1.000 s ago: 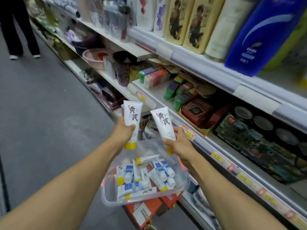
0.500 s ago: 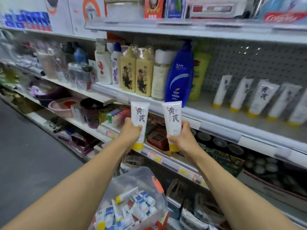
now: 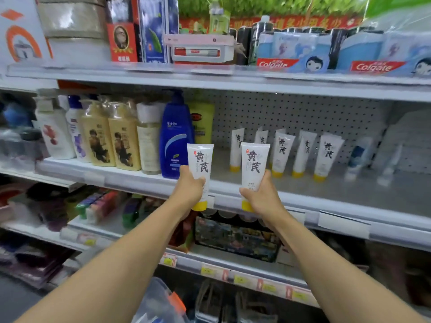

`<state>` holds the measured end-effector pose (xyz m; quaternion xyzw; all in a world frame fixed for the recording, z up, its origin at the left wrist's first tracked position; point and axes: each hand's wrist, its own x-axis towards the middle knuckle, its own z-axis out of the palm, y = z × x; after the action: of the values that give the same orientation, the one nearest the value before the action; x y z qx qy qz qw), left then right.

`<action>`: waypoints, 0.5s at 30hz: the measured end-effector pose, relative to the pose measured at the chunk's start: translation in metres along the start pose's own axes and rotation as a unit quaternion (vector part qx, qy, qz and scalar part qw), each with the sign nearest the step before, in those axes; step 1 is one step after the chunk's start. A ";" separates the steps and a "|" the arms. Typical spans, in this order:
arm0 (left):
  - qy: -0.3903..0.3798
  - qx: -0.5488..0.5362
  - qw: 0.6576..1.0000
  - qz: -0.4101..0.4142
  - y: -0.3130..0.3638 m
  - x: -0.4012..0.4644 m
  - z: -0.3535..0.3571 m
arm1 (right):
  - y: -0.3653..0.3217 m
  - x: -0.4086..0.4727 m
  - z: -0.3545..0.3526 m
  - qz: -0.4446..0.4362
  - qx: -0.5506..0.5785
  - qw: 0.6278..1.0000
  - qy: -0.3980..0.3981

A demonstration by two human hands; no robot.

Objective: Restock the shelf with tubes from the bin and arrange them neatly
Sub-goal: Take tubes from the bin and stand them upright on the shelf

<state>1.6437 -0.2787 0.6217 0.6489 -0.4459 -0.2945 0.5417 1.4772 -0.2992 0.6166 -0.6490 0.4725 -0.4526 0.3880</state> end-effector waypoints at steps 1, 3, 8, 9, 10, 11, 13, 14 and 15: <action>-0.003 0.002 1.000 0.004 0.004 0.006 0.008 | 0.002 0.009 -0.005 0.004 0.004 1.000 0.009; -0.008 0.001 1.000 0.010 0.013 0.018 0.024 | 0.007 0.028 -0.014 0.017 0.015 0.999 0.023; -0.027 -0.021 0.999 0.021 0.025 0.054 0.064 | 0.020 0.079 -0.032 0.043 0.000 0.997 0.057; -0.026 -0.024 0.999 0.021 0.026 0.061 0.071 | 0.024 0.089 -0.033 0.045 -0.004 0.997 0.061; -0.024 -0.025 0.999 0.022 0.026 0.068 0.079 | 0.029 0.098 -0.034 0.048 -0.010 0.997 0.064; -0.021 -0.024 0.999 0.023 0.026 0.074 0.086 | 0.035 0.107 -0.033 0.051 -0.016 0.997 0.063; -0.015 -0.031 0.999 0.028 0.025 0.087 0.098 | 0.045 0.121 -0.032 0.064 -0.031 0.997 0.041; -0.014 -0.036 0.999 0.032 0.023 0.093 0.104 | 0.049 0.126 -0.031 0.069 -0.040 0.996 0.029; -0.016 -0.038 0.999 0.035 0.021 0.097 0.108 | 0.053 0.130 -0.031 0.069 -0.046 0.996 0.019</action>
<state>1.5863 -0.4139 0.6258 0.6072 -0.4648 -0.3025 0.5690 1.4528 -0.4407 0.6054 -0.6233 0.5437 -0.4149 0.3793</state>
